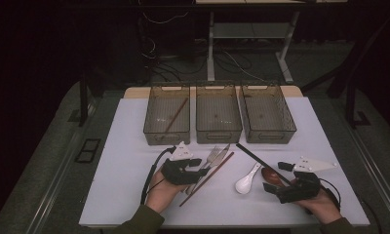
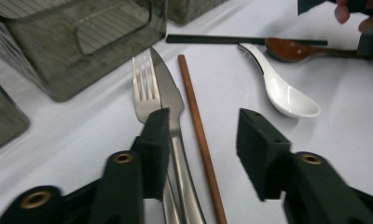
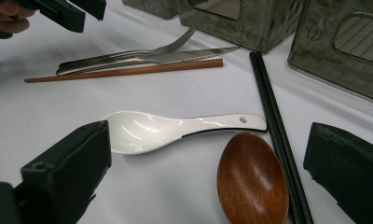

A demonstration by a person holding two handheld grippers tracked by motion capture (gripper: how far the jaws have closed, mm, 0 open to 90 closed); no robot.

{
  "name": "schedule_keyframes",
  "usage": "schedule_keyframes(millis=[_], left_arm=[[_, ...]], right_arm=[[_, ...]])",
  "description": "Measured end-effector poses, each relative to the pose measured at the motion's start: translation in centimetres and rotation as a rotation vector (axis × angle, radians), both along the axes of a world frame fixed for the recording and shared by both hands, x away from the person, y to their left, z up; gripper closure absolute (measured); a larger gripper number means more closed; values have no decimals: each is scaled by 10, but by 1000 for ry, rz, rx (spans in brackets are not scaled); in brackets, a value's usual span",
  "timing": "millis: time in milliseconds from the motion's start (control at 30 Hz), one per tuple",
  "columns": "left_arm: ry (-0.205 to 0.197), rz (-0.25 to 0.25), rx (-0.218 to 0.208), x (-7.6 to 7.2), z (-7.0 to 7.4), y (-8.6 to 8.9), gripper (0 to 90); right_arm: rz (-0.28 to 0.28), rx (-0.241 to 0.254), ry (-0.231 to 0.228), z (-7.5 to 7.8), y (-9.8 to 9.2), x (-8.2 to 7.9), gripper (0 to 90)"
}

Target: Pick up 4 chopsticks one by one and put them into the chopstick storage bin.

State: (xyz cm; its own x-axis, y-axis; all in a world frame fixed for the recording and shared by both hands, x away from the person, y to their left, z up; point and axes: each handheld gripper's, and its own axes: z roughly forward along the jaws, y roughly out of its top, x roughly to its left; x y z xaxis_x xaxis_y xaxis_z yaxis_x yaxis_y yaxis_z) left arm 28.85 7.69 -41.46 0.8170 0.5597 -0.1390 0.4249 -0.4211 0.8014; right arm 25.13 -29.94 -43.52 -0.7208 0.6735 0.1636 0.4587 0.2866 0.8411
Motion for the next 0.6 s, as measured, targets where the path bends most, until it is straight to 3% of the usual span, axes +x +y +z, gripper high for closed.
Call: schedule_keyframes(millis=[33,267,467,533,600], left_arm=[[10,-6,0,0,-1,-1,638],[44,-17,16,2,-10,-7,754],[69,-9,23,2,-18,-14,786],[73,-6,37,2,-21,-17,789],[70,-28,78,3,-22,-17,789]], right_arm=[[0,0,0,0,0,0,6],[1,0,2,0,0,0,6],[1,-1,2,0,0,0,6],[1,-2,2,0,0,0,6],[1,-1,2,0,0,0,6]])
